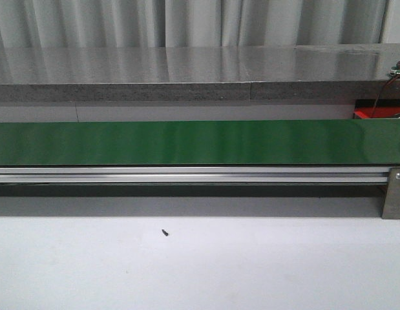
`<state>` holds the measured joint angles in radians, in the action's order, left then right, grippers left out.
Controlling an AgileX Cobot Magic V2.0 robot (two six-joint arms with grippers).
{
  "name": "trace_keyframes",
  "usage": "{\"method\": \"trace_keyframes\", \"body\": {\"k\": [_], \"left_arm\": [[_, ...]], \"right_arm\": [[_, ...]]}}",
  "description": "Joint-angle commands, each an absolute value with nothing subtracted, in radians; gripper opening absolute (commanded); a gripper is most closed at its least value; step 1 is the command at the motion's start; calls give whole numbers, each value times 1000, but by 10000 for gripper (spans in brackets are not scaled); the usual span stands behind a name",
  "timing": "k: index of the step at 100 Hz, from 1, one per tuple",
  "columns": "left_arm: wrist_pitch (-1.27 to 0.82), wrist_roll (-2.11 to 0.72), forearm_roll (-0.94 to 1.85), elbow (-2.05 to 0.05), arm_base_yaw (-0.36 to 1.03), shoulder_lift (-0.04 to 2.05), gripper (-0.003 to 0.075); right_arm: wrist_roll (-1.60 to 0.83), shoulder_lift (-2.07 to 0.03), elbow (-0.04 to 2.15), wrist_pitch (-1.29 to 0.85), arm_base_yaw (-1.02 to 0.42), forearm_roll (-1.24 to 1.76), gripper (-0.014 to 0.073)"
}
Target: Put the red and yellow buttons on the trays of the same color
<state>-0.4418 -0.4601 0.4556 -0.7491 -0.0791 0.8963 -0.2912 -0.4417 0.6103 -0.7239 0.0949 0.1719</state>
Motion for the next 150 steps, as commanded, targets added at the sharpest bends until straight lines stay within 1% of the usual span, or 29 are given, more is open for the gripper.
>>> {"method": "trace_keyframes", "body": {"k": [1,49,60,86,95,102,111,125,141,150], "left_arm": [[-385,-461,478,-779,-75,887,-20],[-382,-461,478,-779,-75,939,-20],[-451,-461,505,-779,-75,944,-20],[-453,-461,527,-777,-75,921,-20],[-408,-463,527,-763,-75,876,-20],[-327,-463,524,-733,-75,806,-20],[-231,-463,510,-675,-75,712,-20],[-141,-463,489,-589,-75,613,-20],[-120,-463,489,-533,-75,584,-20],[-122,-463,489,-518,-75,584,-20]], "right_arm": [[-297,-446,635,-662,93,169,-68],[-297,-446,635,-662,93,170,-68],[-297,-446,635,-662,93,170,-68],[-297,-446,635,-662,93,170,-68],[-297,-446,635,-662,93,170,-68],[-297,-446,635,-662,93,170,-68],[-297,-446,635,-662,93,170,-68],[-297,-446,635,-662,93,170,-68],[-297,-446,635,-660,93,166,-68],[-297,-439,634,-645,93,97,-68]]}}
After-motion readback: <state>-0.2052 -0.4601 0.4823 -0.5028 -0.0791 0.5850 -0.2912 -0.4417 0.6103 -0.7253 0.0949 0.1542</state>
